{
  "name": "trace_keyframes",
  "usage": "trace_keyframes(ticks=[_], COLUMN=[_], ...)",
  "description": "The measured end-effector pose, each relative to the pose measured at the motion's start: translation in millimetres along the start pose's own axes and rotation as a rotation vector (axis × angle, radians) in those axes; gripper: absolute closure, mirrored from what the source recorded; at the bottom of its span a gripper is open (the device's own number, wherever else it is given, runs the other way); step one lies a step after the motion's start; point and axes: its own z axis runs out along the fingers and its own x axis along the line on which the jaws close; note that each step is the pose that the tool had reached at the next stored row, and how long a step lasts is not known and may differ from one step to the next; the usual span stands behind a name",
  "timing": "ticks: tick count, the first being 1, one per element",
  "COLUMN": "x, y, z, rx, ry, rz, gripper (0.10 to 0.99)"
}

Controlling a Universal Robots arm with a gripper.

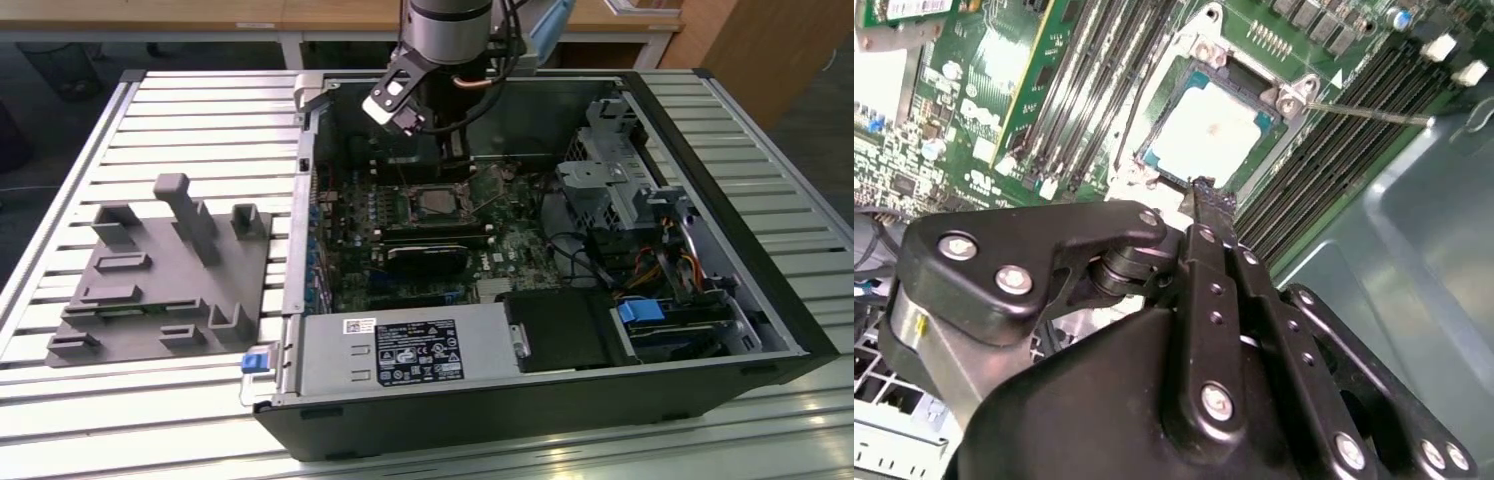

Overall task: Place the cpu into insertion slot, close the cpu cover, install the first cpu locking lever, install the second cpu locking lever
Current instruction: 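Close the cpu cover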

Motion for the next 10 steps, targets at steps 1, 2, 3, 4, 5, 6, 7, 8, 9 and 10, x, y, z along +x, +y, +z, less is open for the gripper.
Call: trace_keyframes(ticks=[1,2,3,4,5,6,7,8,9,10], x=[0.0,-0.1,-0.1,-0.1,-0.1,-0.1,-0.1,-0.1,-0.1,-0.1], y=[2.5,4.9,6.8,8.4,9.5,10.7,12.2,14.4,16.9,19.0], z=[0.2,0.3,0.5,0.7,0.7,0.8,0.9,1.1,1.3,1.5], rx=[0.001,0.003,0.003,0.004,0.005,0.007,0.008,0.010,0.011,0.013], ry=[0.0021,0.0035,0.0051,0.0066,0.0076,0.0082,0.0090,0.0103,0.0111,0.0114], rz=[0.000,0.000,0.001,0.001,0.001,0.001,0.001,0.001,0.001,0.001], gripper=[0.980,0.980,0.980,0.980,0.980,0.980,0.980,0.980,0.980,0.980])
